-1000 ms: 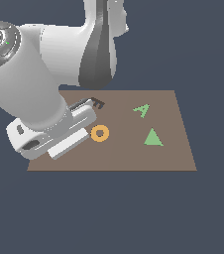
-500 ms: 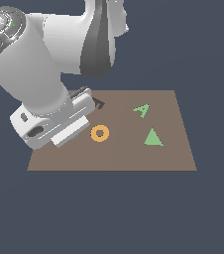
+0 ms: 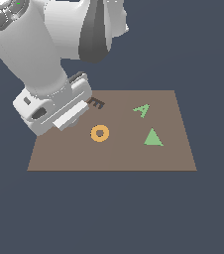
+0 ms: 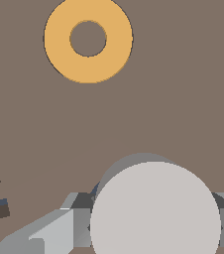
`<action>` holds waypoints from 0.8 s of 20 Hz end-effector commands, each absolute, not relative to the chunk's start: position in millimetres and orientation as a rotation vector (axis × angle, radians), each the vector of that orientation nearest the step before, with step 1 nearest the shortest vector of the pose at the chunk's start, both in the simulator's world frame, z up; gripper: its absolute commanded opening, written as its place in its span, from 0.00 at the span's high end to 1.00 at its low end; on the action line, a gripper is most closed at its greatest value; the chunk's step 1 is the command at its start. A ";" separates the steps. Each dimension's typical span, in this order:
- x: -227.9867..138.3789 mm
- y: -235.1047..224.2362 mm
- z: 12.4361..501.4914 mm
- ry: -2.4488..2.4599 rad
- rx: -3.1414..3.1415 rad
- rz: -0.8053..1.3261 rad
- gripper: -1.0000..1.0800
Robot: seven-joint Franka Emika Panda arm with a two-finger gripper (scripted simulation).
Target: Insert a designated object into the corresponding slot on a board.
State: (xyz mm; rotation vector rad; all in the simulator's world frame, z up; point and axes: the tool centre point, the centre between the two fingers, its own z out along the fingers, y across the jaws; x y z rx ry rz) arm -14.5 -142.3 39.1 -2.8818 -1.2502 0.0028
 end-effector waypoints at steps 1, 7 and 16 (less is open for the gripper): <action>-21.8 -144.0 40.0 -1.277 -2.871 0.002 1.00; -29.5 -147.0 40.7 -1.305 -2.858 0.002 1.00; -29.7 -147.3 30.7 -1.304 -2.858 0.001 1.00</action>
